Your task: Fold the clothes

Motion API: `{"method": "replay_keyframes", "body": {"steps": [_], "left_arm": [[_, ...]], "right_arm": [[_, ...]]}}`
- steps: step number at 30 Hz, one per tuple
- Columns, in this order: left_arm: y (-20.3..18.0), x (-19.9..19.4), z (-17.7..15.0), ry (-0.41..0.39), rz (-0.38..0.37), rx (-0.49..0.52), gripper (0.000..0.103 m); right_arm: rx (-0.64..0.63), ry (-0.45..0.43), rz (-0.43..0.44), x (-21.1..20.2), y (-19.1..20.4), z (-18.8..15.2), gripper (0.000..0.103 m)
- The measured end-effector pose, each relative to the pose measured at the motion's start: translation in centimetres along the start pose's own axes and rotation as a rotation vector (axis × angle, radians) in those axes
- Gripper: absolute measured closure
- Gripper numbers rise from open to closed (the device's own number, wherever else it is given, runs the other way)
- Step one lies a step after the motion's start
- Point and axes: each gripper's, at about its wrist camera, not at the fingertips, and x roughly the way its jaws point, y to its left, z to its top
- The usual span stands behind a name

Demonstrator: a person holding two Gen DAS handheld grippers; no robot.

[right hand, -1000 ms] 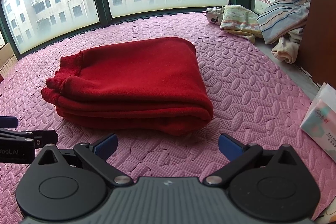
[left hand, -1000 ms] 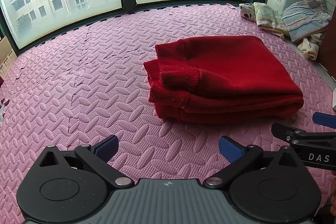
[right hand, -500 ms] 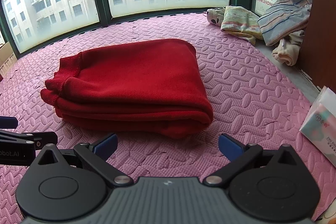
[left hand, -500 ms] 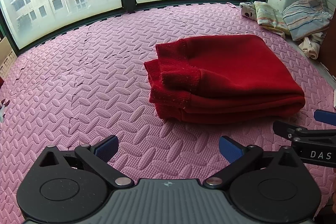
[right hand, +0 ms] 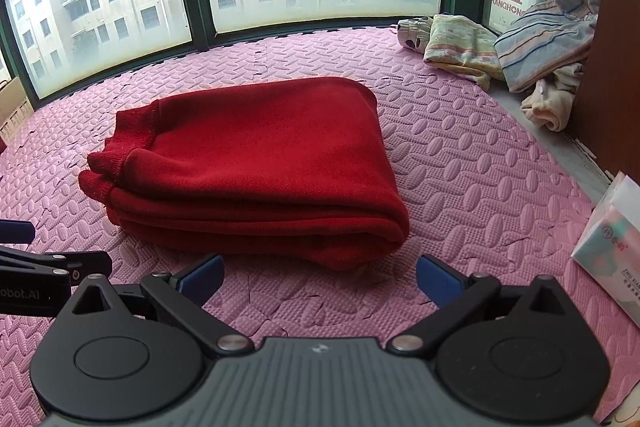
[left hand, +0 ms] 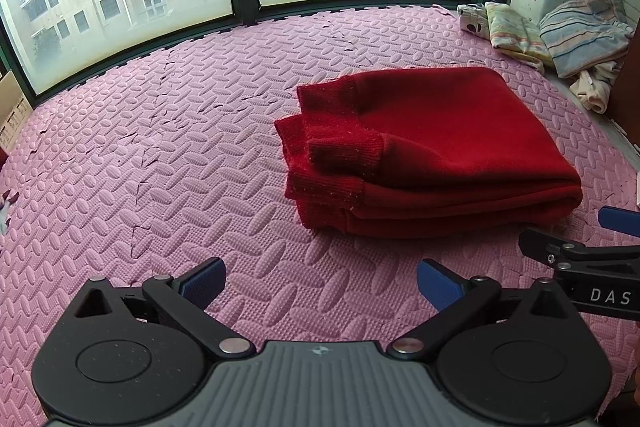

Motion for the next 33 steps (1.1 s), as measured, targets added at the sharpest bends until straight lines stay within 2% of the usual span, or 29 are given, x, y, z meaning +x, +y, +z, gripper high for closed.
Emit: {"method": "replay_keyframes", "body": {"steps": [33], "left_arm": [[0.16,0.23,0.29,0.001,0.001,0.001,0.000]], "right_arm": [[-0.031,-0.007,-0.003,-0.09,0.48,0.73,0.000]]}}
